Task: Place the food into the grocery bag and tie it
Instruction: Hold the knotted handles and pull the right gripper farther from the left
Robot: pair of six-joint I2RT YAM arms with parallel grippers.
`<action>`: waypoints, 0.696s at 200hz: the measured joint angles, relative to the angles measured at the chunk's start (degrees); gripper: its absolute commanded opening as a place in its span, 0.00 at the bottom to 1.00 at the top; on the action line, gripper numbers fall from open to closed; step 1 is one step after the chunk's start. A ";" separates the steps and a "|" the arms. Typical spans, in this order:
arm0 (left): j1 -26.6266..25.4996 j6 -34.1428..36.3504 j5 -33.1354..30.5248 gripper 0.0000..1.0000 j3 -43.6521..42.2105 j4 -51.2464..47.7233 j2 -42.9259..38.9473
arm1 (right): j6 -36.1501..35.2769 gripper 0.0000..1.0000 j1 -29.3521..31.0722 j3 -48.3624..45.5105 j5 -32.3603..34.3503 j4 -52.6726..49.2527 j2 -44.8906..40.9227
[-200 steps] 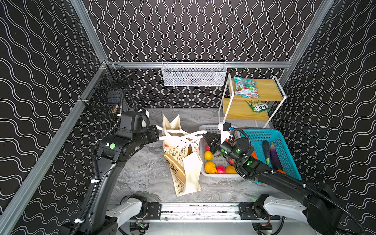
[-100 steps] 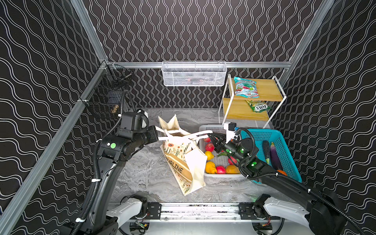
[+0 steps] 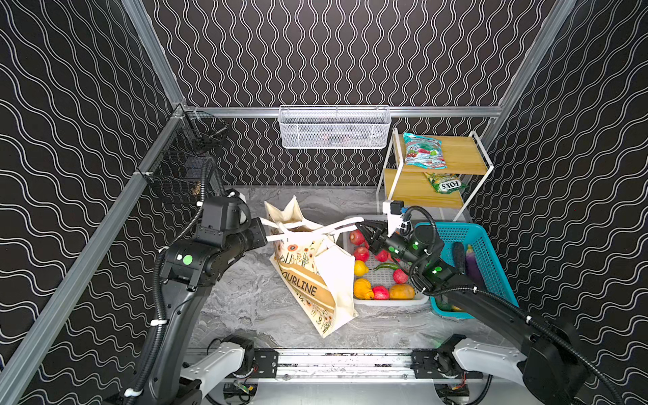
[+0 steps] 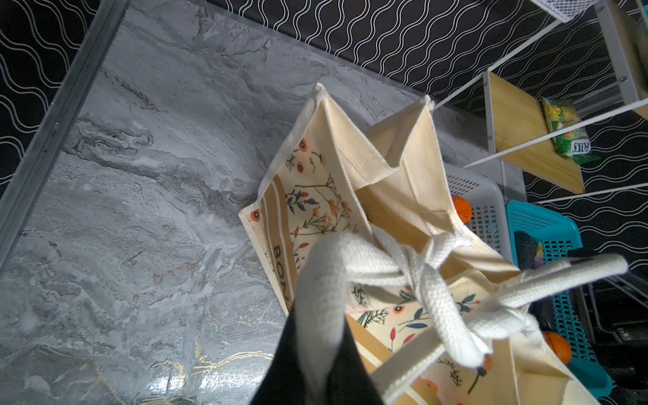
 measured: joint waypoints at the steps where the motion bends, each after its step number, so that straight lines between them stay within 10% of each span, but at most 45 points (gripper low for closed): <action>1: 0.00 0.00 -0.11 0.00 0.00 0.02 -0.15 | 0.00 0.07 0.00 0.22 -0.09 0.00 0.20; 139: 0.37 -3.02 -10.36 0.00 -3.63 2.80 -4.72 | -4.87 0.00 -4.04 27.69 -12.11 -4.72 25.09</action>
